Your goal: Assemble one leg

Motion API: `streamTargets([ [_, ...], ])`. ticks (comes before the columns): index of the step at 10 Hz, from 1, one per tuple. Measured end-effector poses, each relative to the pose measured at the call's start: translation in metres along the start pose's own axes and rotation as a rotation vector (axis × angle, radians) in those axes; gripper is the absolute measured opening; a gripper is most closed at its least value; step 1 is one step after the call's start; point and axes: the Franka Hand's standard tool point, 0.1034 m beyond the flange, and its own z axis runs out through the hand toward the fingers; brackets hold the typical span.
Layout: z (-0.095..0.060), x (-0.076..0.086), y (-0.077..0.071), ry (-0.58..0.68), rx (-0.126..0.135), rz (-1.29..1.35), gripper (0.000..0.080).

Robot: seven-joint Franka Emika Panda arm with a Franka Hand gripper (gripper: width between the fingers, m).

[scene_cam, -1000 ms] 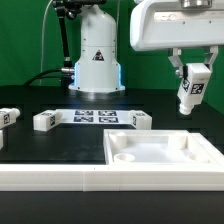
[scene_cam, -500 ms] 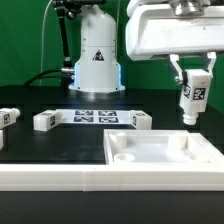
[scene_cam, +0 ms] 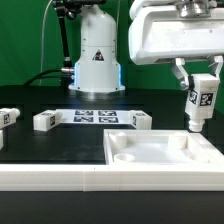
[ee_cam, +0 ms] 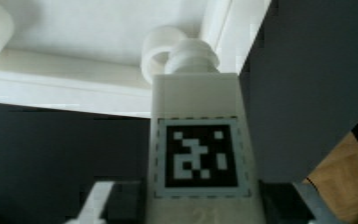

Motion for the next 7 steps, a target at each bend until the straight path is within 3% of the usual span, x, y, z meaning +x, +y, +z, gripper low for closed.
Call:
streamTargets([
  [3,0.014,-0.004,0.003,-0.001,0.0,-0.012,0.0291],
  [7,0.032,0.01,0.006,0.008,0.003,-0.011,0.0291],
])
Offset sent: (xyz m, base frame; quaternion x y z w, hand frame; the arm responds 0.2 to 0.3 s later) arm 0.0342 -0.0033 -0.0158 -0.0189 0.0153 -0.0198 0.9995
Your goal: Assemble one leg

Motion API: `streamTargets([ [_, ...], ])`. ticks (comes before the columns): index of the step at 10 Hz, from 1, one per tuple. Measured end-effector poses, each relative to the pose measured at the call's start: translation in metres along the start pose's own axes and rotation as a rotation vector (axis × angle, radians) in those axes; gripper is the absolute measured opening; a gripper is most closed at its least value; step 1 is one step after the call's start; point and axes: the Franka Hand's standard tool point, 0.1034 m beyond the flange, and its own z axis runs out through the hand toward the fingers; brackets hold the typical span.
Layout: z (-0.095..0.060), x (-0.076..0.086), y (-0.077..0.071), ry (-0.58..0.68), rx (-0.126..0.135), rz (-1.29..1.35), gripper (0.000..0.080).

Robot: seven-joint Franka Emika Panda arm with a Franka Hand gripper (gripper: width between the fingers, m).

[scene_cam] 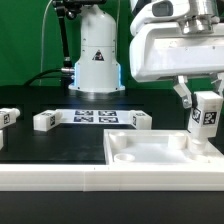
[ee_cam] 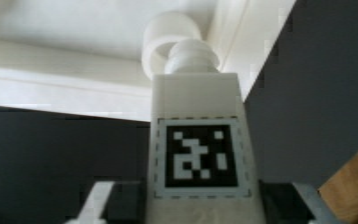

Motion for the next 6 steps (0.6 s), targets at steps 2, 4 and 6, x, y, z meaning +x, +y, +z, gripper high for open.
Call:
streamTargets([
  [2,0.008,-0.005,0.002,-0.004,0.0,-0.003,0.0291],
  [4,0.01,-0.003,0.002,0.016,-0.001,-0.003,0.0291],
  [6,0.015,-0.006,0.004,0.022,-0.003,-0.005,0.0291],
])
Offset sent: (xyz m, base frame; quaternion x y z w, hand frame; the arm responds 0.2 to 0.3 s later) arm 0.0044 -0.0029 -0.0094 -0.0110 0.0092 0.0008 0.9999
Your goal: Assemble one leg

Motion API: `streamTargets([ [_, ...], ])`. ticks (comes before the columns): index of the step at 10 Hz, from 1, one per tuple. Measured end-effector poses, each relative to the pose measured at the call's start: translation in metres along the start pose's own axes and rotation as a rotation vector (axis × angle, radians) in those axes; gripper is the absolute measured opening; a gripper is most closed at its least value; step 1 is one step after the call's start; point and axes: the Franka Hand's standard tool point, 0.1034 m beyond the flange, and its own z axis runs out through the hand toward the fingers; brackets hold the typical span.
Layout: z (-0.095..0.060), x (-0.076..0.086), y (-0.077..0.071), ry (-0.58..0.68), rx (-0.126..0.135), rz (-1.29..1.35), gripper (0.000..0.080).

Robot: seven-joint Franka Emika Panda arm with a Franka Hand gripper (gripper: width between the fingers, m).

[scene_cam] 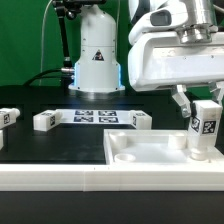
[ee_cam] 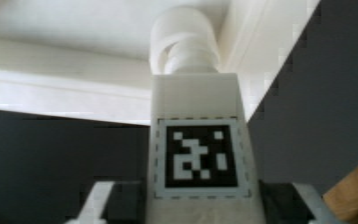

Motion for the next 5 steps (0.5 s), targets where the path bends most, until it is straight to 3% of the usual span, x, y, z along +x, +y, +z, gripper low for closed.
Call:
streamTargets([
  [2,0.0054,-0.0057,-0.0006,-0.008,0.001,0.001,0.0291],
  [5,0.0087,-0.0004,0.0002,0.062,-0.005,-0.018,0.0291],
])
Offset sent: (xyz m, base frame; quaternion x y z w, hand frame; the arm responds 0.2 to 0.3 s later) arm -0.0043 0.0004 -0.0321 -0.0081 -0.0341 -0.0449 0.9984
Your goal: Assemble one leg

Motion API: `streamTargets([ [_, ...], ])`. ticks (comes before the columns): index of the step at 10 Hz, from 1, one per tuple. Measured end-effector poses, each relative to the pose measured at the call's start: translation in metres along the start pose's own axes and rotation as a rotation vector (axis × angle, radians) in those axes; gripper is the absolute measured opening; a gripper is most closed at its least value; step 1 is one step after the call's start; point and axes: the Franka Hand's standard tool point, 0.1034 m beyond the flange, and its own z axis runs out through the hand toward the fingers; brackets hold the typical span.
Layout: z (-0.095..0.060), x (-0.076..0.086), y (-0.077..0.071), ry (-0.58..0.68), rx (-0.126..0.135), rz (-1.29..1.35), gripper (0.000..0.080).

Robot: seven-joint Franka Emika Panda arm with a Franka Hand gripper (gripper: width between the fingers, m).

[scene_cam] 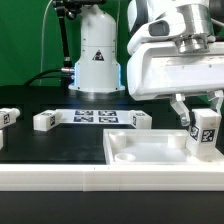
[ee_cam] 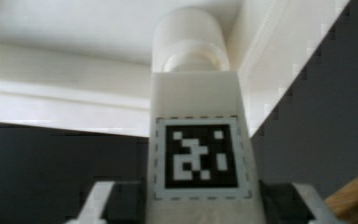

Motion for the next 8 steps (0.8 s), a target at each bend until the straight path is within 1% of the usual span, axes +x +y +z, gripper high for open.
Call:
streamTargets([
  [1,0.0,-0.0001,0.0001,0.0,0.0,0.0,0.0291],
  [2,0.0001,-0.0002,0.0001,0.0,0.0,0.0,0.0405],
  [3,0.0002,-0.0003,0.0001,0.0,0.0,0.0,0.0575],
  [4,0.0002,-0.0003,0.0001,0.0,0.0,0.0,0.0575],
  [5,0.0002,-0.0003,0.0001,0.0,0.0,0.0,0.0634],
  [8,0.0003,-0.0004,0.0001,-0.001,0.0,0.0,0.0648],
])
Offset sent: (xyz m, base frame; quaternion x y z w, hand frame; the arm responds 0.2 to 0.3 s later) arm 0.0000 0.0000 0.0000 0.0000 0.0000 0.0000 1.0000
